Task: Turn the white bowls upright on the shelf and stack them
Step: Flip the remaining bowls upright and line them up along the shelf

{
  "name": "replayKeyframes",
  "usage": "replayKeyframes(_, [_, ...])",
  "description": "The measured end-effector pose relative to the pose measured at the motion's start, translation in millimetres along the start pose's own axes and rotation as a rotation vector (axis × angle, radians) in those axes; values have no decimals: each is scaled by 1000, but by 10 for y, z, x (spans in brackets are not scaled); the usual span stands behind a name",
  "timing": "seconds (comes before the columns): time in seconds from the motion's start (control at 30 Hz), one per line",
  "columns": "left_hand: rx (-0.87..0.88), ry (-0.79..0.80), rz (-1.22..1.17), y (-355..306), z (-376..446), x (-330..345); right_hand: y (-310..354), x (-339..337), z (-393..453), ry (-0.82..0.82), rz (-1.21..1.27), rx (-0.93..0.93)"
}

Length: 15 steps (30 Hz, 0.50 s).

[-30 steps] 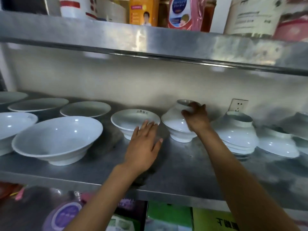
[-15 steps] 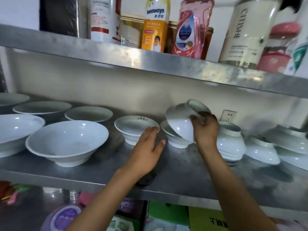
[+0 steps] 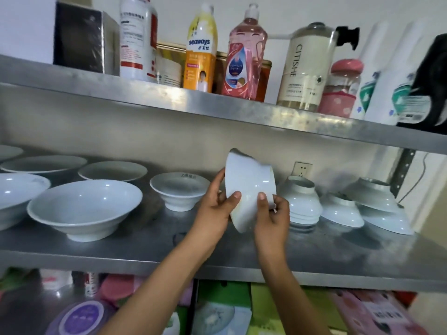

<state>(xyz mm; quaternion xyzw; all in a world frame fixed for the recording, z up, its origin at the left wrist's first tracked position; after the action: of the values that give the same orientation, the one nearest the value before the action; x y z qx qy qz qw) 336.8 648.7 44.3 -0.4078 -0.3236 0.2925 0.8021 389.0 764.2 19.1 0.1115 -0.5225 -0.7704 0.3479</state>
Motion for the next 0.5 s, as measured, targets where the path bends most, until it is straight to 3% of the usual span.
replayKeyframes(0.3, [119, 122, 128, -386, -289, -51, 13, 11, -364, 204, -110, -2])
replayKeyframes(0.5, [315, 151, 613, -590, -576, -226, 100, -11, -669, 484, -215, -28])
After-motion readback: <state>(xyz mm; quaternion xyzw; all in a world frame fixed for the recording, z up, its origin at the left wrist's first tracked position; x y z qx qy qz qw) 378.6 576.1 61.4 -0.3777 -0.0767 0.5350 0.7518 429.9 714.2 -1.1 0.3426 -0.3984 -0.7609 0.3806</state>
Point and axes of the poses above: each hand's wrist, its own z-axis towards the middle knuckle, its own x-axis out of the palm, y = z × x, the point moved 3 cm from there along z, towards the middle knuckle, and after that the axes turned 3 degrees about y, right-handed, at the moved point
